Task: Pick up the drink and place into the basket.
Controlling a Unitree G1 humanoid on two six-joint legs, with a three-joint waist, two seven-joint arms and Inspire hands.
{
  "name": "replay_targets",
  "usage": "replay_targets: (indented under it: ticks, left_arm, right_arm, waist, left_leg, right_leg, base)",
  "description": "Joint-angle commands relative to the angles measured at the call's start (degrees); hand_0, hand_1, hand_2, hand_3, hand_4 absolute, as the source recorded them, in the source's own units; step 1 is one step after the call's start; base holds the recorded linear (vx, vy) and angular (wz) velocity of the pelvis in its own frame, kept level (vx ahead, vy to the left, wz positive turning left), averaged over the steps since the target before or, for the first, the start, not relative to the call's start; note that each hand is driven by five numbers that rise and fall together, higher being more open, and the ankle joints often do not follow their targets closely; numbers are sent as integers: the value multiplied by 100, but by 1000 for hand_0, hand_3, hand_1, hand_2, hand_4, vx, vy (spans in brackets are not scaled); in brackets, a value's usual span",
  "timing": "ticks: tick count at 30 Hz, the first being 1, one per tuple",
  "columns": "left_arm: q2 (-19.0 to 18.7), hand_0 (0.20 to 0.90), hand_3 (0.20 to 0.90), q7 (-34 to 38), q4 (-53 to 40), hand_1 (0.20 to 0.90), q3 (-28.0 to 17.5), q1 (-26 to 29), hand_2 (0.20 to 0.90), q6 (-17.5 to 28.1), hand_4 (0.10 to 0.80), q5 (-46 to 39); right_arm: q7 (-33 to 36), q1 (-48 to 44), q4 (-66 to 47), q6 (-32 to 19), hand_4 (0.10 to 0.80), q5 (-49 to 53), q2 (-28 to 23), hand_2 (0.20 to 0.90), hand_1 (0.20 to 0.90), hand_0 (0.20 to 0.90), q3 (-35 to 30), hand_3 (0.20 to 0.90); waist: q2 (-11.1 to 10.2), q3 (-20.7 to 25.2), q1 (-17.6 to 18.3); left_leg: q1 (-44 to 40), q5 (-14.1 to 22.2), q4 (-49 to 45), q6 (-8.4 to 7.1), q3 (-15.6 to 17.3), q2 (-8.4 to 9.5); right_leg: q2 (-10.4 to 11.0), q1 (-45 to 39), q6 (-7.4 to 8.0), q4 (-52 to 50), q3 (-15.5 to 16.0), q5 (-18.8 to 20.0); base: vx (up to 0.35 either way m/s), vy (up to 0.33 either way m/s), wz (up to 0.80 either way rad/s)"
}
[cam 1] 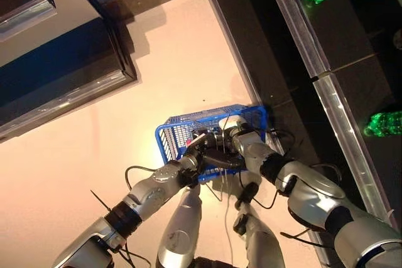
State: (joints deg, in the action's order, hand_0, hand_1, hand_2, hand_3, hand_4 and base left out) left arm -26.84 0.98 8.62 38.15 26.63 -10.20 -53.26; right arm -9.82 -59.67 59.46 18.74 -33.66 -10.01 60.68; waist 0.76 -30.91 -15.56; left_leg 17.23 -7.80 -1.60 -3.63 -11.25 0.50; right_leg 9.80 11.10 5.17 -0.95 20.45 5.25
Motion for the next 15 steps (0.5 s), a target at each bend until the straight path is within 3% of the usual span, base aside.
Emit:
replay_targets:
  ticks: [1,8,9,10,11,15]
  left_arm:
    - [1613,300,200,-1111,-1863,300,160,1496,300,1279,100,-506]
    - [1663,300,200,-1111,-1571,300,375,1571,300,1602,100,-552]
    - [1680,300,200,-1121,-1515,300,398,1583,300,1650,100,-543]
    - [1687,300,200,-1131,-1481,300,415,1586,300,1687,100,-523]
    - [1684,300,200,-1134,-1455,300,427,1586,300,1715,100,-510]
    - [1670,300,200,-1071,-1424,300,430,1574,300,1766,100,-496]
  right_arm:
    - [604,-678,125,-237,100,-273,813,300,300,300,-170,200]
    - [861,-690,395,-271,100,-483,707,300,300,300,-135,200]
    - [867,-704,415,-289,149,-475,702,342,342,342,-126,249]
    - [877,-701,418,-300,696,-468,691,811,811,811,-117,796]
    - [932,-686,403,-316,800,-468,672,900,900,900,-103,900]
    - [908,-690,333,-265,800,-431,652,900,900,900,-83,900]
  waist:
    - [277,216,64]
    - [302,233,90]
    - [290,237,97]
    - [281,242,101]
    - [271,247,110]
    - [258,267,135]
  left_leg:
    - [117,189,-177,426,374,285]
    - [164,185,-198,440,389,300]
    - [159,189,-205,440,400,297]
    - [159,190,-210,440,409,293]
    - [156,190,-210,439,414,286]
    - [133,184,-188,441,432,262]
  right_leg:
    - [296,179,68,-496,-402,-7]
    - [339,244,89,-523,-378,49]
    - [348,249,96,-529,-372,61]
    - [353,251,100,-532,-367,68]
    - [353,250,105,-533,-368,72]
    - [344,244,112,-529,-382,71]
  base:
    - [-12,61,3]
    - [-2,13,1]
    - [0,0,0]
    - [0,0,0]
    - [0,0,0]
    - [0,0,0]
